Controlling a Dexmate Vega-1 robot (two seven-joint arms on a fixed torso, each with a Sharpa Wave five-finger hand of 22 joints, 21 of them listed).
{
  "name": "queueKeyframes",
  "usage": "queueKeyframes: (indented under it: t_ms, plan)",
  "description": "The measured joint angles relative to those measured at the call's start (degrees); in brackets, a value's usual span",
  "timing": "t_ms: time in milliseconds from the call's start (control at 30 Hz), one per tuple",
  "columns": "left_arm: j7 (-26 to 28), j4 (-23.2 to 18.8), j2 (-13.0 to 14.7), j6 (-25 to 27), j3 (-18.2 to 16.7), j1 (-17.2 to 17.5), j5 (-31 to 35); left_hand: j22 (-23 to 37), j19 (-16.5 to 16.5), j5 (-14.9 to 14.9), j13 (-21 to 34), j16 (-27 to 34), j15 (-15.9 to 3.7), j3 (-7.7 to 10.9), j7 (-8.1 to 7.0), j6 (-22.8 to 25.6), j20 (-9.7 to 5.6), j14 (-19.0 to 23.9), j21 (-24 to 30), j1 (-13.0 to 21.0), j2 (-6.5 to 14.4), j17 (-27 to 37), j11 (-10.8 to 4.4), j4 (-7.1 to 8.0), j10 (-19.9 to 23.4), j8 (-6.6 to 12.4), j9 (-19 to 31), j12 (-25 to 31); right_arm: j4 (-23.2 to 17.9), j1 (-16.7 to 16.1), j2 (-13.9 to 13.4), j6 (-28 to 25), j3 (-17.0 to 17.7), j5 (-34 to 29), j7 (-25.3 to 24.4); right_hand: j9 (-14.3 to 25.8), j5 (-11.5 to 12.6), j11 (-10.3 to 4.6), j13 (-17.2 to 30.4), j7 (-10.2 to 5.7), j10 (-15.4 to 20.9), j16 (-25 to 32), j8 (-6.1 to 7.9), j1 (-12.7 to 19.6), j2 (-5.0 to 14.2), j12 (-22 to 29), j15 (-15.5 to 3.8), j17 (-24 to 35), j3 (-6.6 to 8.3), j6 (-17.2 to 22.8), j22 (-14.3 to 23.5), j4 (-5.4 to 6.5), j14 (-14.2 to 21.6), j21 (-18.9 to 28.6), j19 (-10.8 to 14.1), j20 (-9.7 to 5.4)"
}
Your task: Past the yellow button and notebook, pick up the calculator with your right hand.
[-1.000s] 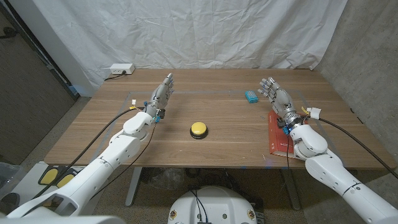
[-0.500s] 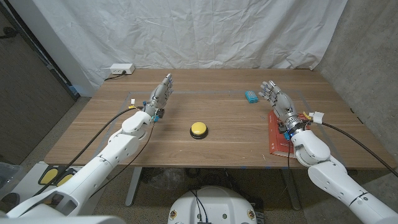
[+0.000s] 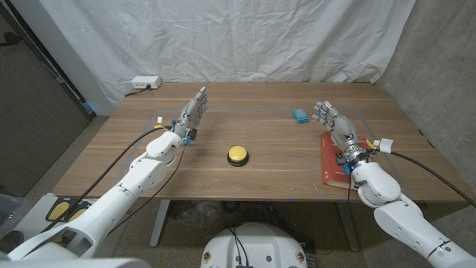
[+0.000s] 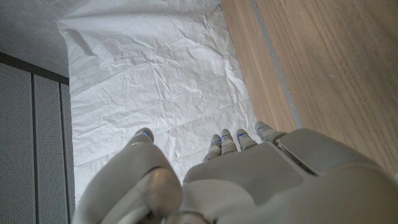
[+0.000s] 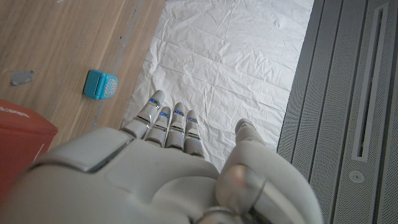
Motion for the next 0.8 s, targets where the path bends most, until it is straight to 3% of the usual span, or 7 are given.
queueKeyframes:
  t_ms: [800]
  plan:
    - [0.79,-2.76,1.46,4.13,1.14,-0.76,0.99,0.29,0.0,0.0,0.0,0.0,0.0,-0.14,0.0,0.0,0.0,0.0,-0.42,0.23,0.23,0.0,0.0,-0.14,0.0,0.0,-0.01,0.0,-3.83,-8.58,-0.98,2.44,5.02,-2.03,-0.58,-0.01,0.0,-0.31,0.0,-0.19,0.3,0.0,0.0,0.6,0.0,0.0,-0.34,0.29,0.23,0.64,0.27,-0.22,1.37,-0.4,0.75,0.06]
